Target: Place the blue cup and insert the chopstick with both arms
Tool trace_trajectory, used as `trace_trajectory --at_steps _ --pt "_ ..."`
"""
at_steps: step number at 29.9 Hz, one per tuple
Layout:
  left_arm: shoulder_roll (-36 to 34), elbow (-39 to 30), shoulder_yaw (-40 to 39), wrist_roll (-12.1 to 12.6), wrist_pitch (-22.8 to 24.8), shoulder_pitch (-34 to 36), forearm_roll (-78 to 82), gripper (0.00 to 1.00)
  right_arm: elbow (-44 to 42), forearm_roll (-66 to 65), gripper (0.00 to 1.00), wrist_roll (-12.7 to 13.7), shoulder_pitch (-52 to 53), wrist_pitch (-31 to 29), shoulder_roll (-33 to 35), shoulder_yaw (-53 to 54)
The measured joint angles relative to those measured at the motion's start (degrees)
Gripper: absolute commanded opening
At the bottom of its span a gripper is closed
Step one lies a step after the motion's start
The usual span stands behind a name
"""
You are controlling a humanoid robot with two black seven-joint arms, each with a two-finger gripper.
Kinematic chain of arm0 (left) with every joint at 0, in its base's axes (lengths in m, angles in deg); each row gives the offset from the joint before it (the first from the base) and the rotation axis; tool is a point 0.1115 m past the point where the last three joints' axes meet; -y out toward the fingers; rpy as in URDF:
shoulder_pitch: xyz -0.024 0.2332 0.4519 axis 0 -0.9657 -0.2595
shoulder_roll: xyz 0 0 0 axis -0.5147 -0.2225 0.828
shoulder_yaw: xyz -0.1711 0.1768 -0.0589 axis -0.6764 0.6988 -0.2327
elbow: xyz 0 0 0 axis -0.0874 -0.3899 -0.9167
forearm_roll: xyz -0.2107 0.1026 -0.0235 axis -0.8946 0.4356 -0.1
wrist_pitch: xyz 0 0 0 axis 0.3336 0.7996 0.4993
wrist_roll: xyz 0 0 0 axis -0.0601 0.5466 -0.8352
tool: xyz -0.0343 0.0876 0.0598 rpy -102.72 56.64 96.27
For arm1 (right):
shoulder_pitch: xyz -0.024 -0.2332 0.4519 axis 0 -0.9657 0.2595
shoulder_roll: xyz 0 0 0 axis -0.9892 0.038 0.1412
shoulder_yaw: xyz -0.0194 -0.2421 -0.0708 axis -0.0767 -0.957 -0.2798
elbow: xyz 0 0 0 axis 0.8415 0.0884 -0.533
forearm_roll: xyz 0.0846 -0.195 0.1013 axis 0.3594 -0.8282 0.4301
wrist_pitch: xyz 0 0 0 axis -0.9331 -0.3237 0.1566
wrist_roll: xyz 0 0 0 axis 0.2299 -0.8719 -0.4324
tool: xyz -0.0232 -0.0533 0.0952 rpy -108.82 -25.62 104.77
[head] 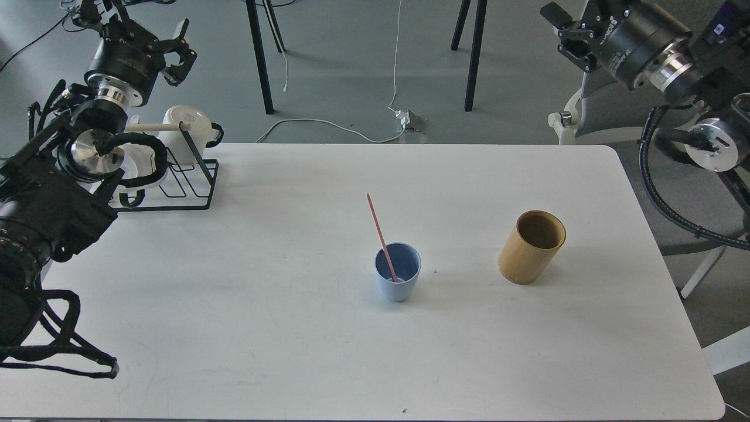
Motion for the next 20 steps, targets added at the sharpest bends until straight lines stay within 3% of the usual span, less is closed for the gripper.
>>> trace_trajectory --at_steps 7,11,20 --pt "0.2 0.0 0.0 0.0 0.0 -0.2 -0.1 0.99 -6.3 20.3 0.99 0.1 -3.3 -0.8 -0.7 5.7" --pt "0.2 0.0 0.0 0.0 0.0 -0.3 -1.1 0.99 -14.2 29.4 0.99 0.4 -3.5 -2.8 -3.1 6.4" --pt "0.2 -0.9 -0.1 0.1 0.0 -0.5 -2.4 0.99 -30.1 31.9 0.99 1.1 -0.6 -9.0 -11.1 11.3"
